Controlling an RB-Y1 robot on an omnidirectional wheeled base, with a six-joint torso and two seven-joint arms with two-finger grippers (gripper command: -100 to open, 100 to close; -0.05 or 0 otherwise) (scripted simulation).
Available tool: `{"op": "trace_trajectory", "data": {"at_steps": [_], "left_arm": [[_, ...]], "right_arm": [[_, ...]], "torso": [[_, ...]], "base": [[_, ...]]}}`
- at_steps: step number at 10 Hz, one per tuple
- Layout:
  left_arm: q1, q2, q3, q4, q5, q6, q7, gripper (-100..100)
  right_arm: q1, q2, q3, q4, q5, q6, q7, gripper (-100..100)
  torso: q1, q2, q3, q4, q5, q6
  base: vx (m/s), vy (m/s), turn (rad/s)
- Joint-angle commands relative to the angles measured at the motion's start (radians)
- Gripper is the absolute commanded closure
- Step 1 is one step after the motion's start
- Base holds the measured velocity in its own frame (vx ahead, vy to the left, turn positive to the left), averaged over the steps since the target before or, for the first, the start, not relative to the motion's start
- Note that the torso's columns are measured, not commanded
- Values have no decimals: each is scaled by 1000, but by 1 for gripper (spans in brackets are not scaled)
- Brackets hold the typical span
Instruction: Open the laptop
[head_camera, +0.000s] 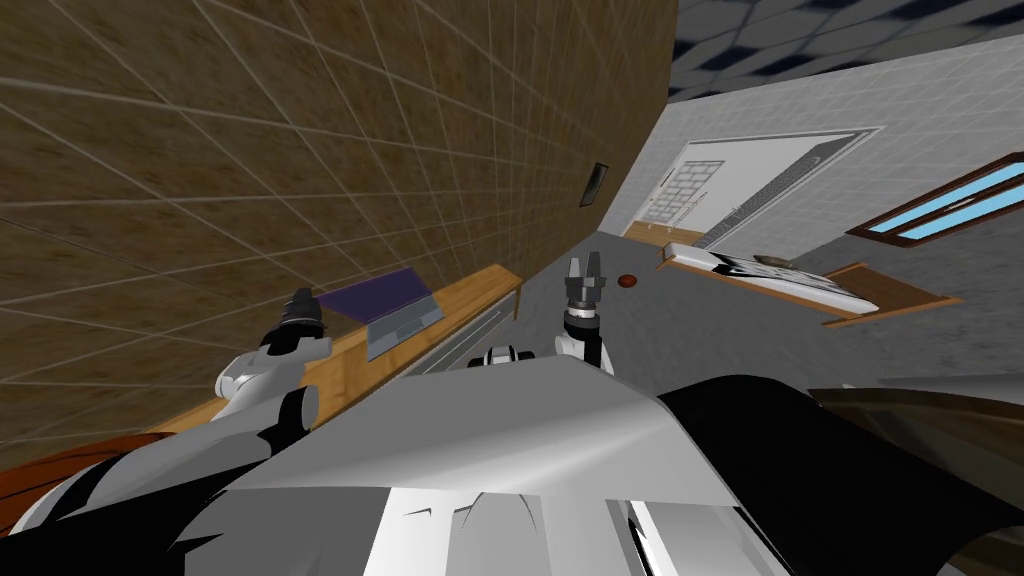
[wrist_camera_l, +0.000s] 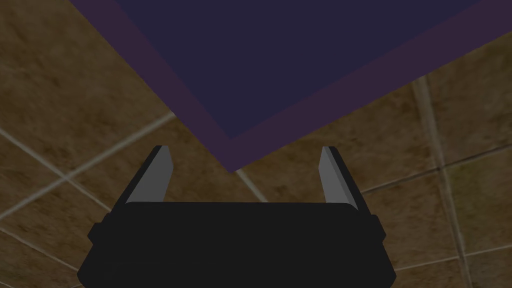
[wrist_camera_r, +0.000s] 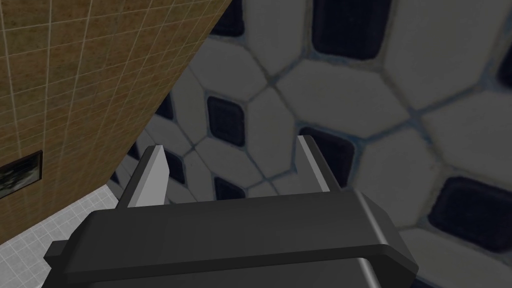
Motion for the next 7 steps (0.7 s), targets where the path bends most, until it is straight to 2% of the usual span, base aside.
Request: {"op": "trace_trajectory", "data": {"at_steps": [1, 4, 5, 6, 7], "left_arm": [[-3, -8, 30, 13, -8, -3, -44, -100], [-9, -15, 63, 38, -18, -10, -93, -100], [-7, -13, 57, 32, -16, -9, -81, -100], [-7, -14, 58, 32, -16, -9, -85, -100], [-7, -14, 58, 32, -16, -9, -85, 100]], "right_arm": [[0, 0, 0, 0, 0, 0, 0, 0], [0, 0, 0, 0, 0, 0, 0, 0], [0, 0, 0, 0, 0, 0, 0, 0], [0, 0, 0, 0, 0, 0, 0, 0], [0, 0, 0, 0, 0, 0, 0, 0]], "torso": [[0, 0, 0, 0, 0, 0], [1, 0, 0, 0, 0, 0], [1, 0, 0, 0, 0, 0], [1, 0, 0, 0, 0, 0], [1, 0, 0, 0, 0, 0]], "base": [[6, -8, -45], [5, -9, -58], [0, 0, 0], [0, 0, 0], [0, 0, 0]]}}
